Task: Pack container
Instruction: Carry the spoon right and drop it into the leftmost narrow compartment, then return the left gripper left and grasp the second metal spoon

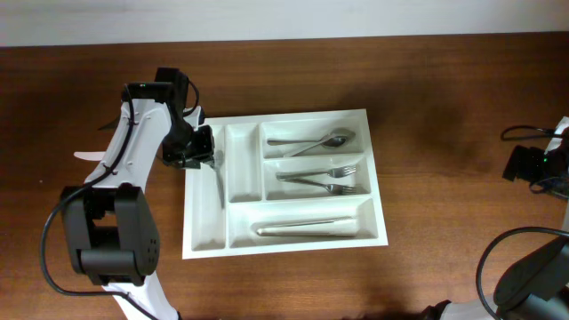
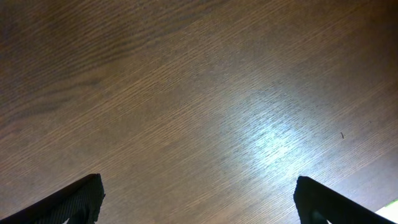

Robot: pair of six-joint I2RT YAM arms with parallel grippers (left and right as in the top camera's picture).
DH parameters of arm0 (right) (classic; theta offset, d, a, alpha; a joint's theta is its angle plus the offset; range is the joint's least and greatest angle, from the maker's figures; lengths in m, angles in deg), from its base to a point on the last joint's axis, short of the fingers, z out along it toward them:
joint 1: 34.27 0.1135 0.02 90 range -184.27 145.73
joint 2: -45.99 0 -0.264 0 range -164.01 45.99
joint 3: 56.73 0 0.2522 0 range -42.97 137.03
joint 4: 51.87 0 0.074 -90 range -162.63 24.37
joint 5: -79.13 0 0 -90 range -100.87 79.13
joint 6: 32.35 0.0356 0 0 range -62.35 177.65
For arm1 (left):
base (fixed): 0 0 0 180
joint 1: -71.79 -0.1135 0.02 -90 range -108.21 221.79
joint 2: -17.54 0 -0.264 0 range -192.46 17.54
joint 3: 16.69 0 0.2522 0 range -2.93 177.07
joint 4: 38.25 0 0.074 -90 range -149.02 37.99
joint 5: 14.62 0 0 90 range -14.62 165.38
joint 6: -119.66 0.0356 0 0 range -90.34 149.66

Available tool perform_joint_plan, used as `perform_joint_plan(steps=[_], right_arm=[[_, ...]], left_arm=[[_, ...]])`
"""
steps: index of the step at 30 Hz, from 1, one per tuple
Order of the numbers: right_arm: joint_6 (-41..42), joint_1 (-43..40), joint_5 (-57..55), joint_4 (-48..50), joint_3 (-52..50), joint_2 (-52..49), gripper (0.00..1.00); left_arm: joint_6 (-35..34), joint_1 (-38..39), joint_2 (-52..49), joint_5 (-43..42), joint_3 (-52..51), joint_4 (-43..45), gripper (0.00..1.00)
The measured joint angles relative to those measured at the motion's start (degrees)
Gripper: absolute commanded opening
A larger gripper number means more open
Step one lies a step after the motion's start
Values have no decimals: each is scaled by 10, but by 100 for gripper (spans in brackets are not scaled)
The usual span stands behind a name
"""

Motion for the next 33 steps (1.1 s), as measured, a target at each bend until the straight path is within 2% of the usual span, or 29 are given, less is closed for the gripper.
perform_joint_plan(steps=[3, 5, 6, 8, 9, 12, 15, 19, 22, 33], right_arm=[[0, 0, 0, 0, 0, 0, 99], [0, 0, 0, 0, 0, 0, 99], [0, 0, 0, 0, 0, 0, 99], [0, 0, 0, 0, 0, 0, 99], [0, 0, 0, 0, 0, 0, 99], [0, 0, 0, 0, 0, 0, 99], [0, 0, 0, 0, 0, 0, 99], [0, 0, 0, 0, 0, 0, 99], [-1, 0, 0, 0, 0, 0, 99], [0, 0, 0, 0, 0, 0, 99]], left_arm=[[0, -1, 0, 0, 1, 9, 35], [3, -3, 0, 0, 10, 4, 41], [9, -5, 0, 0, 21, 0, 45], [26, -13, 0, 0, 50, -14, 67], [43, -20, 0, 5, 70, -22, 74], [63, -42, 0, 39, 114, -41, 82], [78, -70, 0, 108, 127, -61, 95], [84, -113, 0, 200, 127, -90, 97], [85, -147, 0, 235, 127, -97, 97], [89, -300, 0, 256, 83, -71, 97]])
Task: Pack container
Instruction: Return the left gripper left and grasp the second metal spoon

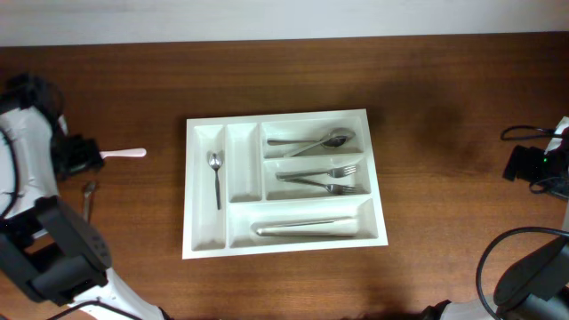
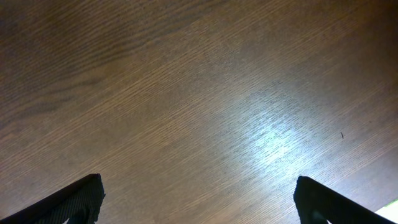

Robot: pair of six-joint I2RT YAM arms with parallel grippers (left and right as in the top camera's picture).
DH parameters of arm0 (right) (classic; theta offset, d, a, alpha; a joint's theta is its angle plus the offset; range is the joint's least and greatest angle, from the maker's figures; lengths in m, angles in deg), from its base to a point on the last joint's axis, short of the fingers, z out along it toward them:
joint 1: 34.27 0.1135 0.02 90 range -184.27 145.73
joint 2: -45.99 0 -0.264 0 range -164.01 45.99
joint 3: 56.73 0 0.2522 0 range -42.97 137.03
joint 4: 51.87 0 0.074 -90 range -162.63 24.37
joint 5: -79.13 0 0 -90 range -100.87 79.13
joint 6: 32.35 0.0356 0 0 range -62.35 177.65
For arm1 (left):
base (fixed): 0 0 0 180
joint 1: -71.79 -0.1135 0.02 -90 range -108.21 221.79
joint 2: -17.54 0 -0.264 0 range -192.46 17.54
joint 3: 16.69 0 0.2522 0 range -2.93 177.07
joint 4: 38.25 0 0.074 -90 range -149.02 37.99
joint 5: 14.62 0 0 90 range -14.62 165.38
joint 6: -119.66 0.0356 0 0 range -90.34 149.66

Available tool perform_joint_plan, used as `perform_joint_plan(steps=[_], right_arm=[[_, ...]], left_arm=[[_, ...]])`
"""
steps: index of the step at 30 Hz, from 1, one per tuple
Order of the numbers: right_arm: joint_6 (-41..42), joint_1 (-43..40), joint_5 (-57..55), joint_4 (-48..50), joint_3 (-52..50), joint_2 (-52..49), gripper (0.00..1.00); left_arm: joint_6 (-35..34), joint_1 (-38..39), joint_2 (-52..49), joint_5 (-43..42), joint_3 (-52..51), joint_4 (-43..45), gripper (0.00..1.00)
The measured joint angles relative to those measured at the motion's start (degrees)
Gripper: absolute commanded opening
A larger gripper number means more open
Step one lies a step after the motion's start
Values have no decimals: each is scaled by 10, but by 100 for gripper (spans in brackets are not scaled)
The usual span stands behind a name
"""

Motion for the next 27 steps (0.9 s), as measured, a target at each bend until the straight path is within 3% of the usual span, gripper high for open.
perform_joint_plan(steps=[5, 12, 27], right_arm=[[0, 0, 0, 0, 0, 0, 99], [0, 0, 0, 0, 0, 0, 99], [0, 0, 0, 0, 0, 0, 99]], left_arm=[[41, -42, 0, 0, -60, 45, 97], [129, -44, 0, -33, -120, 101, 97], [221, -44, 0, -87, -140, 161, 97]])
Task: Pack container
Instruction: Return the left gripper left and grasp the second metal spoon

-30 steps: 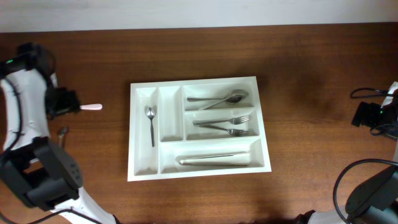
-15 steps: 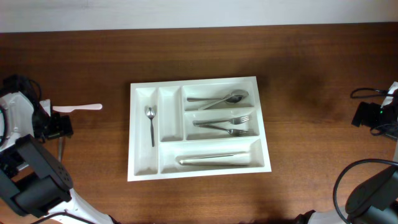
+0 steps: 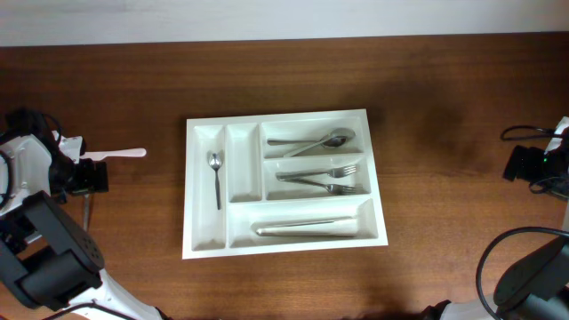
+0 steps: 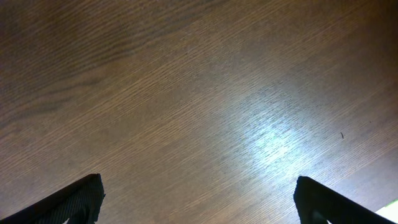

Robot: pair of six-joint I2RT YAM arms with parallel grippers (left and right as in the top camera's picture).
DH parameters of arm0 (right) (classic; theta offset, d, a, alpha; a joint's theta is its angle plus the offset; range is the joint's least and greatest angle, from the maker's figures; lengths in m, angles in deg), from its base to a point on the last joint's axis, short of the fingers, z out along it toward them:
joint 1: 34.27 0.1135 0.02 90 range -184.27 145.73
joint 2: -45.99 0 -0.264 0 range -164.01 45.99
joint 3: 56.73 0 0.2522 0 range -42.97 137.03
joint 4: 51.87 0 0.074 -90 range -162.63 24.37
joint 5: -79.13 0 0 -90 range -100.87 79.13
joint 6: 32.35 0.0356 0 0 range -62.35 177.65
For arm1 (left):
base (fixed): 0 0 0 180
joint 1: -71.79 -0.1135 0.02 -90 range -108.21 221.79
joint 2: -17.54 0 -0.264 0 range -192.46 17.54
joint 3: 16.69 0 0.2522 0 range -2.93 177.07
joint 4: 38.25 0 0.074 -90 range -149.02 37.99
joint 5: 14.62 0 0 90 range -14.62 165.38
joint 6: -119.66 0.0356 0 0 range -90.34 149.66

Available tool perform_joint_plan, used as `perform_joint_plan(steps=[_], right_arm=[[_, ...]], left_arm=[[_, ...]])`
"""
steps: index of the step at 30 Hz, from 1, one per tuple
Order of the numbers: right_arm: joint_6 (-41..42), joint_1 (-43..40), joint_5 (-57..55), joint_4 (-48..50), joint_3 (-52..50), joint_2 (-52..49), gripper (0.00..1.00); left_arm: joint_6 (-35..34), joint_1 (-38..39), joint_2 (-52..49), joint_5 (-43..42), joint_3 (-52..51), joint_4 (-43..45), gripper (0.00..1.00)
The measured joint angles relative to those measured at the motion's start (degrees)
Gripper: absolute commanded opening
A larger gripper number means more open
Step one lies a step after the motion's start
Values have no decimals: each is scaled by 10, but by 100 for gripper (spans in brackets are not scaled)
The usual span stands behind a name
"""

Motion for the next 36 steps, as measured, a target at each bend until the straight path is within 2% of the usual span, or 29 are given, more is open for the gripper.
perform_joint_plan(steps=[17, 36], right_arm=[[0, 0, 0, 0, 0, 0, 99], [0, 0, 0, 0, 0, 0, 99]], left_arm=[[19, -14, 0, -2, -45, 15, 98], [49, -52, 0, -54, -66, 42, 98]])
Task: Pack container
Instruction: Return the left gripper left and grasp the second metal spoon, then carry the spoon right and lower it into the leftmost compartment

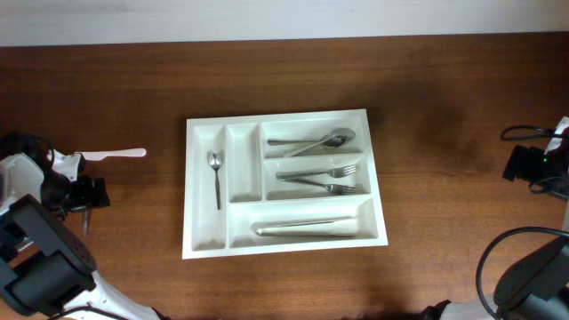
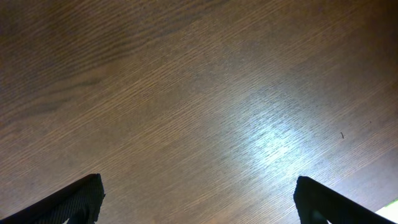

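Note:
The white cutlery tray [image 1: 283,120] lies mid-table. A small spoon [image 1: 216,178] rests in its second slot from the left, with larger spoons [image 1: 311,140], forks [image 1: 322,180] and knives [image 1: 307,228] in the right-hand slots. At the far left my left gripper [image 1: 86,194] sits over a metal utensil [image 1: 86,222] lying on the table, and its jaws are too small to read. A white plastic utensil [image 1: 113,154] lies just behind it. My right gripper [image 2: 199,202] is open over bare wood, and it appears in the overhead view at the table's right edge [image 1: 532,166].
A black cable [image 1: 526,132] runs by the right arm at the right edge. The tray's leftmost slot [image 1: 203,191] holds nothing. Brown table wood [image 1: 444,178] lies between the tray and the right arm.
My left gripper has shifted slightly toward the table's front, from beside the white plastic utensil to over the metal utensil. The right arm and the tray contents are unchanged.
First my left gripper was at the tray's left slots with the small spoon under it. Then the spoon lay in the second slot and the gripper was far left by the white utensil. After that it stood closer to the metal utensil, and now over it.

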Robot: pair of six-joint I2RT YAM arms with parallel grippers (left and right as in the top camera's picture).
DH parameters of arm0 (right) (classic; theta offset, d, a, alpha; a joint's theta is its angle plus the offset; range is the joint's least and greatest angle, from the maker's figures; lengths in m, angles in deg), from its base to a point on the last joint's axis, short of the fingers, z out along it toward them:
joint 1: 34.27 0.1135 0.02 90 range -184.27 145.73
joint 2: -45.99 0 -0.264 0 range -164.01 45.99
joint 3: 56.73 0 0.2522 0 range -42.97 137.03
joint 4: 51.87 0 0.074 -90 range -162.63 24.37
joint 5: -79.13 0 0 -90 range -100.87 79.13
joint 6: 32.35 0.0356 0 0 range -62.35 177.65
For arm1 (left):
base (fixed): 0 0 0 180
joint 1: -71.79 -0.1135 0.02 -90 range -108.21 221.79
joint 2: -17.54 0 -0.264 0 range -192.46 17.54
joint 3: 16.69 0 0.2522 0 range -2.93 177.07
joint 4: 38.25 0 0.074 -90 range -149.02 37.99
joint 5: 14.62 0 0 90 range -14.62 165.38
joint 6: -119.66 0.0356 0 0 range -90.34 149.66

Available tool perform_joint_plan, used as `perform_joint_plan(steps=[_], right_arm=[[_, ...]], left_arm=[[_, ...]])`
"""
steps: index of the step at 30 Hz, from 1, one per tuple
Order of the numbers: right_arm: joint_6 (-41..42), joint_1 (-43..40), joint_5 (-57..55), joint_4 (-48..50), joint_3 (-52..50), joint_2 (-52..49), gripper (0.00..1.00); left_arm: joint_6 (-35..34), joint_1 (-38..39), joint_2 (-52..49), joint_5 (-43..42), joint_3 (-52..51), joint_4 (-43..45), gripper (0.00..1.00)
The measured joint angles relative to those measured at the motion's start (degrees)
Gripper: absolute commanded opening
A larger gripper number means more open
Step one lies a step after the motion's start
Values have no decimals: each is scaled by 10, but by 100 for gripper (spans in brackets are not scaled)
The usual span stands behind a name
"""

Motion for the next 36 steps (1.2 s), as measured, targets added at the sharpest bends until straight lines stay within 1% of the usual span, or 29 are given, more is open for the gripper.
perform_joint_plan(steps=[5, 13, 22, 31, 36], right_arm=[[0, 0, 0, 0, 0, 0, 99], [0, 0, 0, 0, 0, 0, 99], [0, 0, 0, 0, 0, 0, 99], [1, 0, 0, 0, 0, 0, 99], [0, 0, 0, 0, 0, 0, 99]], left_arm=[[25, 0, 0, -2, -1, 37, 98], [52, 0, 0, -2, -7, 64, 97], [55, 0, 0, 5, -36, 78, 97], [55, 0, -1, 5, -37, 93, 97], [55, 0, -22, 2, -36, 92, 97]])
